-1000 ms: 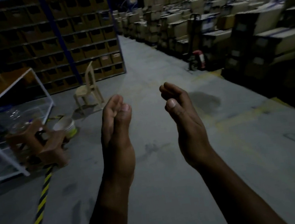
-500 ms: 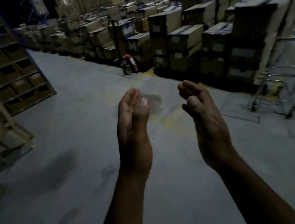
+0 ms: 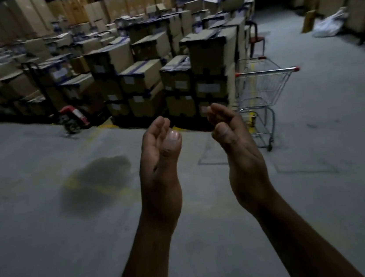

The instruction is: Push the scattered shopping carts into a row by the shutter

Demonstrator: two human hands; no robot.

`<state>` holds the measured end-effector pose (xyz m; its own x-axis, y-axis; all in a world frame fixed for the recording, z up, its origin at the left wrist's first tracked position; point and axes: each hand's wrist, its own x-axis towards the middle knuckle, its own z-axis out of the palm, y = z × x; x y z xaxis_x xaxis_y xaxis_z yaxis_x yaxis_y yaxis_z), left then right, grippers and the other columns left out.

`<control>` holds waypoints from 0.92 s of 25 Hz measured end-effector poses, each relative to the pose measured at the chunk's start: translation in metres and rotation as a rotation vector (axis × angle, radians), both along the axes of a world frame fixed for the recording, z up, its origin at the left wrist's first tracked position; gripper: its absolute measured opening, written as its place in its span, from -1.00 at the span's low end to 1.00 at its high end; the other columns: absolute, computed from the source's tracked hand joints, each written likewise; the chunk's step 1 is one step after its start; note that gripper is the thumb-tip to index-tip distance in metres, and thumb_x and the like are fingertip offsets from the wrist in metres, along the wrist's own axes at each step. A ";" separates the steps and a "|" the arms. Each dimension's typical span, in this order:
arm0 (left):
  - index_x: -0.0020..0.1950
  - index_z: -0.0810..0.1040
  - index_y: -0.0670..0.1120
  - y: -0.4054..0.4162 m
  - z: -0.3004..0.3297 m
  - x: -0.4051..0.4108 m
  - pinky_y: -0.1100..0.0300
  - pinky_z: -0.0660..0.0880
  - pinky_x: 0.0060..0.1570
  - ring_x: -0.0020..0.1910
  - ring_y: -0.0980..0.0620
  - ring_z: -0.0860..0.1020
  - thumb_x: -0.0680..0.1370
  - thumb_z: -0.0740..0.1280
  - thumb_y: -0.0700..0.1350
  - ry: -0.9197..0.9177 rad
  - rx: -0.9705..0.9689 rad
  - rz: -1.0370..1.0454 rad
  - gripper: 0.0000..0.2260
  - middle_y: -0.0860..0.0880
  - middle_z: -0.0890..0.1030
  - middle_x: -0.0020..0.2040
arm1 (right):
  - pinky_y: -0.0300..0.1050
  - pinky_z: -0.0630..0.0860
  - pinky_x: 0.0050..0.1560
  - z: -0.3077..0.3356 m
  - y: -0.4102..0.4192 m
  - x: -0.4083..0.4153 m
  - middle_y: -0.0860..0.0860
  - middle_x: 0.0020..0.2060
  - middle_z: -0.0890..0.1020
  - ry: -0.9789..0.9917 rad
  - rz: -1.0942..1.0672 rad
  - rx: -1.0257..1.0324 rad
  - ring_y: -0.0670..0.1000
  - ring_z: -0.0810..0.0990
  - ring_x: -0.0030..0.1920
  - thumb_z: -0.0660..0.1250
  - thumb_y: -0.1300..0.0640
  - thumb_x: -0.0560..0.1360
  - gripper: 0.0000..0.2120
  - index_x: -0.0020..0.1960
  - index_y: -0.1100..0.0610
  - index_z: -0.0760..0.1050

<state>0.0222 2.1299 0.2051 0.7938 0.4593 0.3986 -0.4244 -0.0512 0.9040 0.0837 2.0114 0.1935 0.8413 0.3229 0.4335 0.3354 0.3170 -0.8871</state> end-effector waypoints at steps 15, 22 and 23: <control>0.51 0.32 -0.01 0.078 -0.016 0.394 0.40 0.44 0.23 0.35 0.28 0.45 0.49 0.30 0.10 0.049 0.071 -0.392 -0.40 0.10 0.46 0.43 | -0.33 0.44 0.25 -0.022 0.058 0.342 -0.09 0.36 0.49 0.021 -0.413 -0.002 -0.23 0.46 0.33 0.14 0.00 0.59 -0.54 0.46 0.08 0.31; 0.46 0.40 0.06 0.072 -0.049 0.575 0.08 0.46 0.35 0.36 0.21 0.47 0.45 0.37 0.19 0.126 0.107 -0.495 -0.40 0.12 0.51 0.40 | -0.41 0.44 0.11 -0.044 0.046 0.503 -0.21 0.11 0.64 -0.008 -0.499 -0.086 -0.23 0.56 0.19 0.14 0.14 0.63 -0.72 0.27 0.12 0.49; 0.44 0.41 0.07 0.065 -0.055 0.607 0.06 0.46 0.34 0.35 0.20 0.48 0.44 0.37 0.19 0.131 0.109 -0.497 -0.42 0.11 0.52 0.38 | -0.42 0.45 0.09 -0.049 0.038 0.534 -0.19 0.08 0.65 -0.015 -0.507 -0.102 -0.23 0.57 0.17 0.14 0.15 0.63 -0.73 0.25 0.14 0.52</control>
<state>0.6294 2.1951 0.1504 0.9518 -0.0234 0.3057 -0.3050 0.0311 0.9519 0.6178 2.0495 0.1441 0.8971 -0.0828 0.4339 0.4370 0.0236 -0.8991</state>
